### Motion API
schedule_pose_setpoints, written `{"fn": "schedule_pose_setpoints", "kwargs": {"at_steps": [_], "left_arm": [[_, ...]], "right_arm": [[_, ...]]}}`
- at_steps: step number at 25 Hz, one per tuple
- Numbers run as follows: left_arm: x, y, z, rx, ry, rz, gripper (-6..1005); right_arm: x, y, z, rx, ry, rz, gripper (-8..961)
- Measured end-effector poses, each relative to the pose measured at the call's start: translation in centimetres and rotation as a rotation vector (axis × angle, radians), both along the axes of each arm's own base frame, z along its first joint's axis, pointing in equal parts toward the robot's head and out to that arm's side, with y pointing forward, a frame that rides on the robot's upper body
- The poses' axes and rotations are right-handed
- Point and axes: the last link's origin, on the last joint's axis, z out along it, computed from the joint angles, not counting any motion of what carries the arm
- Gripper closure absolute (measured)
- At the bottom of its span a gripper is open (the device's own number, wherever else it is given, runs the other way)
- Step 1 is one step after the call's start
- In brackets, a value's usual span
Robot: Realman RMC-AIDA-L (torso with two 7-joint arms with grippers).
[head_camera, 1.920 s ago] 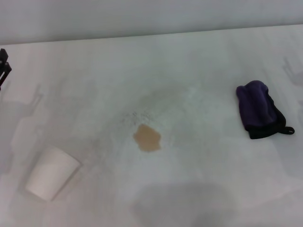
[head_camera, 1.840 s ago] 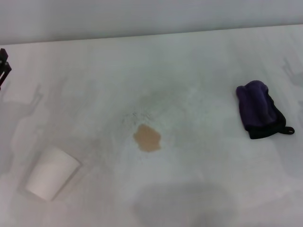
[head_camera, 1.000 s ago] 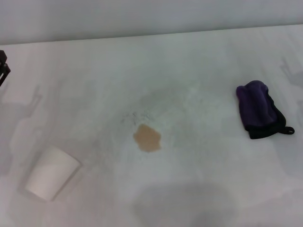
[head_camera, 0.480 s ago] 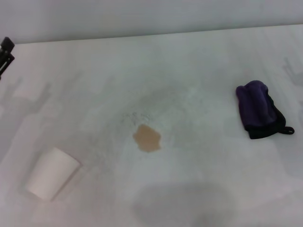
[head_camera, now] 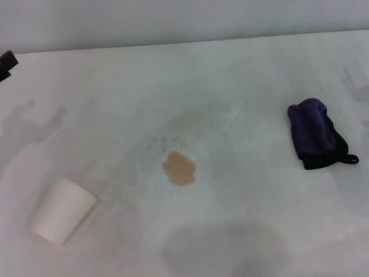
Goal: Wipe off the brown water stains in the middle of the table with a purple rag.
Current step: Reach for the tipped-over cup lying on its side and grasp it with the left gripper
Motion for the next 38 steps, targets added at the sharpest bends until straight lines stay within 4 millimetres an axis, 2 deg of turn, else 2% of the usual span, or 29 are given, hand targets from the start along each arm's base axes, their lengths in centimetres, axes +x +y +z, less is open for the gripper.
{"fn": "schedule_pose_setpoints", "kwargs": {"at_steps": [7,11,14,24,28,33,38], "left_arm": [[1.7,0.3,2.7,-0.204,0.074,0.034,122],[2.0,0.3,4.7,-0.286,0.088,0.044,123],[2.1,0.3,5.4,-0.363,0.121,0.055,123],[3.9,1.1,4.0,-0.655,0.289,0.094,123],[4.6,1.4,4.1,-0.720,0.288,0.127,122],[4.9,1.0,4.6,-0.827,0.302,0.208,123],[4.4,0.6,4.1,-0.917,0.406,0.289,122]], "right_arm": [[0.1,-0.1,0.0,0.003,0.002,-0.003,81],[0.1,-0.1,0.0,0.004,0.003,-0.004,80],[0.0,0.0,-0.1,-0.001,0.002,0.000,79],[-0.9,0.0,-0.2,0.022,0.019,0.050,80],[-1.3,0.1,-0.1,0.039,0.032,0.068,81],[-1.1,0.0,0.1,0.074,0.064,0.047,80],[-1.0,-0.2,-0.1,0.094,0.098,0.035,80]]}}
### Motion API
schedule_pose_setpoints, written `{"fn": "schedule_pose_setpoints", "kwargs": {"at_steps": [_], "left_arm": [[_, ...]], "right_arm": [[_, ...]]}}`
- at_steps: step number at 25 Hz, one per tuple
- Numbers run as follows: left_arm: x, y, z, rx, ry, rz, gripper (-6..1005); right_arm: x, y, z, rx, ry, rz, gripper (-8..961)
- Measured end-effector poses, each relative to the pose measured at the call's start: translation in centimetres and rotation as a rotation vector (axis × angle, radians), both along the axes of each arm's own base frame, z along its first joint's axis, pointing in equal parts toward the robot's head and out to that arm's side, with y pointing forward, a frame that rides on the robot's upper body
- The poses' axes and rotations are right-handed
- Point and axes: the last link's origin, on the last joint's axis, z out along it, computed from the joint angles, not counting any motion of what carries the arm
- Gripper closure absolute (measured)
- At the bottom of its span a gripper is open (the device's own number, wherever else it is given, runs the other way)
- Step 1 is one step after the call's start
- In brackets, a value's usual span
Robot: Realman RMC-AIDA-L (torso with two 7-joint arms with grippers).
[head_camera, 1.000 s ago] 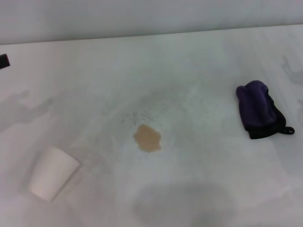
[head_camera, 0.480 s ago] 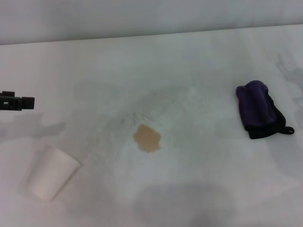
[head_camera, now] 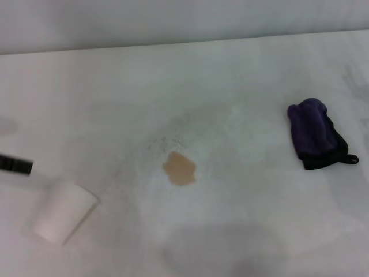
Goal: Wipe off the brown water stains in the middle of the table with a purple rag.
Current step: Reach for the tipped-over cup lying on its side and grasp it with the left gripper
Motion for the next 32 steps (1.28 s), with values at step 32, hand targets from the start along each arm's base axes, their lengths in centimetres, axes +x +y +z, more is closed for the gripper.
{"fn": "schedule_pose_setpoints", "kwargs": {"at_steps": [32], "left_arm": [[0.2,-0.3,-9.3,-0.221,0.141,-0.113,122]], "right_arm": [[0.2,-1.9,-1.0,0.006,0.071,0.012,79]]}}
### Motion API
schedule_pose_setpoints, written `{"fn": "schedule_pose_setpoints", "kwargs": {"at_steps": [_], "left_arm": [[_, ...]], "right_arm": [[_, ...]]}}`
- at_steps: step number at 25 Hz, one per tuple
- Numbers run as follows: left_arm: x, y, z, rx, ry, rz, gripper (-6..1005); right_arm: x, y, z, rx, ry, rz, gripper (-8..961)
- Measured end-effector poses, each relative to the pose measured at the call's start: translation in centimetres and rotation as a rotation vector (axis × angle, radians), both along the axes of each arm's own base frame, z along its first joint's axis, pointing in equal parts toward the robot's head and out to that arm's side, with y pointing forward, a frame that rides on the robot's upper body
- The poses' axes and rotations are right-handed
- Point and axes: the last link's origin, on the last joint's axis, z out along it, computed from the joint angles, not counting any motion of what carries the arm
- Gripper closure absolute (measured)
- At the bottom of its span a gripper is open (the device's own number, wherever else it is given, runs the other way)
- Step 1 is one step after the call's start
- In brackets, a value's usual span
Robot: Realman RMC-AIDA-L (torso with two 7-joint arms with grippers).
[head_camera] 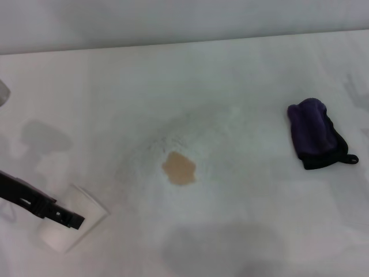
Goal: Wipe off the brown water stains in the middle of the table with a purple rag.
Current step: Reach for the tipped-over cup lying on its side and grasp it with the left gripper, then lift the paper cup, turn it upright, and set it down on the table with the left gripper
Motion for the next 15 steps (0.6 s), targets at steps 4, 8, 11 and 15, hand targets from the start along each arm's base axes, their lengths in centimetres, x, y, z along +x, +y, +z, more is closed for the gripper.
{"fn": "schedule_pose_setpoints", "kwargs": {"at_steps": [4,8,11,15], "left_arm": [[0.1,-0.1,-0.8,-0.015,0.007,0.009,122],[0.0,0.0,-1.2,-0.003,0.014,0.011,123],[0.0,0.2,-1.6,0.014,0.016,0.011,123],[0.2,0.4,-1.8,0.020,0.013,0.003,123]], "right_arm": [[0.0,0.1,0.2,0.004,-0.006,0.002,80],[0.0,0.1,0.3,0.007,-0.010,0.006,80],[-0.1,0.1,0.5,0.015,-0.014,0.015,79],[-0.1,0.1,1.0,0.031,-0.019,0.019,80]]}}
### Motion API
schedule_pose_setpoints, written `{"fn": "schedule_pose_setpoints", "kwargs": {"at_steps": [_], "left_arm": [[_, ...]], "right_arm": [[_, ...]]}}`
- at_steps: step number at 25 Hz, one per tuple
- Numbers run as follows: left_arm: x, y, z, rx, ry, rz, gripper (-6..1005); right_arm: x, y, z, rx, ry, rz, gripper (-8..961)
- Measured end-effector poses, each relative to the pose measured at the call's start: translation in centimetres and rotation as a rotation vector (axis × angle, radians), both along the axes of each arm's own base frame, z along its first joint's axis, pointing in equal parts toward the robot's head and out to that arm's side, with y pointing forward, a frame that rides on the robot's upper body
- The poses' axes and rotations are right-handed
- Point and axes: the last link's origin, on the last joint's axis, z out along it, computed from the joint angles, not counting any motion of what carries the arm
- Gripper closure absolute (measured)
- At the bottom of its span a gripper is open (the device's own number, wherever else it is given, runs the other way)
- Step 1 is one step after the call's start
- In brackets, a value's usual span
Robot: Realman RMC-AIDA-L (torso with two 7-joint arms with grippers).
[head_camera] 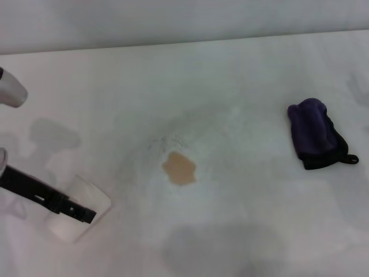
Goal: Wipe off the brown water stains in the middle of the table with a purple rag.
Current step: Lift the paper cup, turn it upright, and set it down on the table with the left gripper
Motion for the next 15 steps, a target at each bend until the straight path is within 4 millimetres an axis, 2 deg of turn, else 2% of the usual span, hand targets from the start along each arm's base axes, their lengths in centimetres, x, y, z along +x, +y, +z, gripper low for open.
{"fn": "schedule_pose_setpoints", "kwargs": {"at_steps": [3,6,7,11,15], "left_arm": [[0.6,0.2,-0.4,0.012,-0.027,-0.018,123],[0.9,0.4,-0.4,0.024,-0.044,-0.031,178],[1.8,1.0,-0.2,0.060,-0.088,-0.080,197],[3.2,2.4,0.2,0.149,-0.169,-0.202,242],[3.5,3.3,-0.4,0.230,-0.260,-0.303,284]], "right_arm": [[0.0,0.0,0.2,0.005,-0.004,0.000,80],[0.0,0.1,0.4,0.009,-0.011,0.002,80],[0.0,0.1,0.4,0.011,-0.013,0.003,81],[-0.2,0.1,0.7,0.021,-0.021,0.018,81],[-0.4,0.2,1.0,0.030,-0.029,0.032,80]]}}
